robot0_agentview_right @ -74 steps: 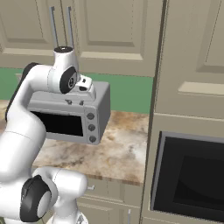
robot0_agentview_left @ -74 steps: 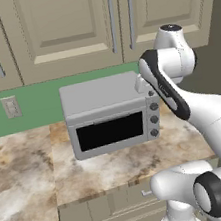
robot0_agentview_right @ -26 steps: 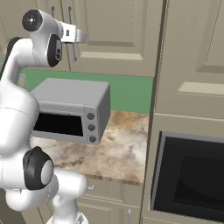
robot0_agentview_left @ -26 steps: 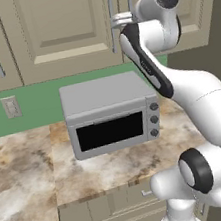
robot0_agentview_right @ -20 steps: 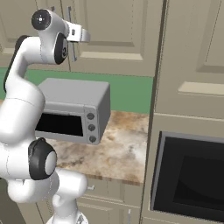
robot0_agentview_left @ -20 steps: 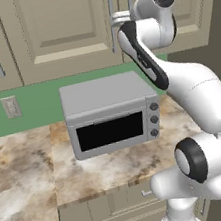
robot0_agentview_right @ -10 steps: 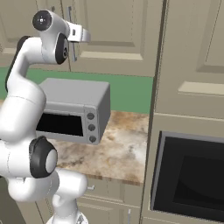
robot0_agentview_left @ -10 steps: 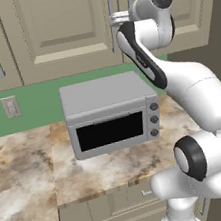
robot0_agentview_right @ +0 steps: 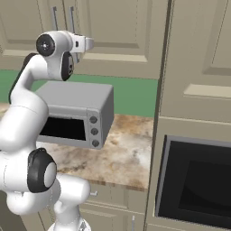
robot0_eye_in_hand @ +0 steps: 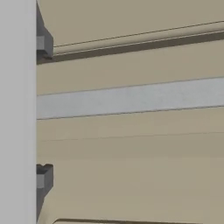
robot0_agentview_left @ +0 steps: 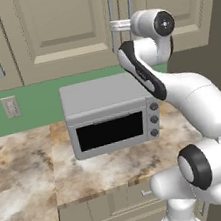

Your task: The dining table condiment station is running low on ketchup. Refill the condiment station by opening the cabinet and taking the ketchup from the cabinet and placing it on the dining table.

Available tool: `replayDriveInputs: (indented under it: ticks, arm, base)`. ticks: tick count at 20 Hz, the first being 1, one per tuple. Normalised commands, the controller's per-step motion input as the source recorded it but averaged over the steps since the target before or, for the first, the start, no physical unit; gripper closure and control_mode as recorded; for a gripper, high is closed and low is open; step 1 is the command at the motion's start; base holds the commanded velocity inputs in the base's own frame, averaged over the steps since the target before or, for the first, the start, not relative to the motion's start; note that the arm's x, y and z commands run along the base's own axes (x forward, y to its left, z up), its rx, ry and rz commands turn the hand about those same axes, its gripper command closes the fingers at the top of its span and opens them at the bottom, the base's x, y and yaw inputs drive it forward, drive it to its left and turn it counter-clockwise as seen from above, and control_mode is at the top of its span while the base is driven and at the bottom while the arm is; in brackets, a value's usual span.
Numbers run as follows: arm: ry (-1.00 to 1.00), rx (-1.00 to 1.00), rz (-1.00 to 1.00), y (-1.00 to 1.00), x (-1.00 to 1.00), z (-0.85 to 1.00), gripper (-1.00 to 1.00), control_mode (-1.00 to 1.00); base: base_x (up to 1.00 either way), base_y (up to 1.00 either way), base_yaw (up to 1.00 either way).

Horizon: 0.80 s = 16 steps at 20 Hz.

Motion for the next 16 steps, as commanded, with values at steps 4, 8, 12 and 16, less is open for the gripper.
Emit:
replayDriveInputs:
  ticks: [4, 8, 12, 16]
  arm:
    - [0.01, 0.00, 0.00, 0.00, 0.31, -0.01, 1.00, -1.00]
    - [0.19, 0.00, 0.03, 0.00, 0.10, 0.19, 1.00, -1.00]
    - [0.27, -0.06, 0.00, 0.00, -0.11, 0.31, 1.00, -1.00]
    - [0.09, -0.01, 0.00, -0.12, -0.83, 0.09, 1.00, -1.00]
  base:
    - [0.00, 0.00, 0.00]
    - [0.00, 0.00, 0.00]
    - [0.00, 0.00, 0.00]
    - [0.00, 0.00, 0.00]
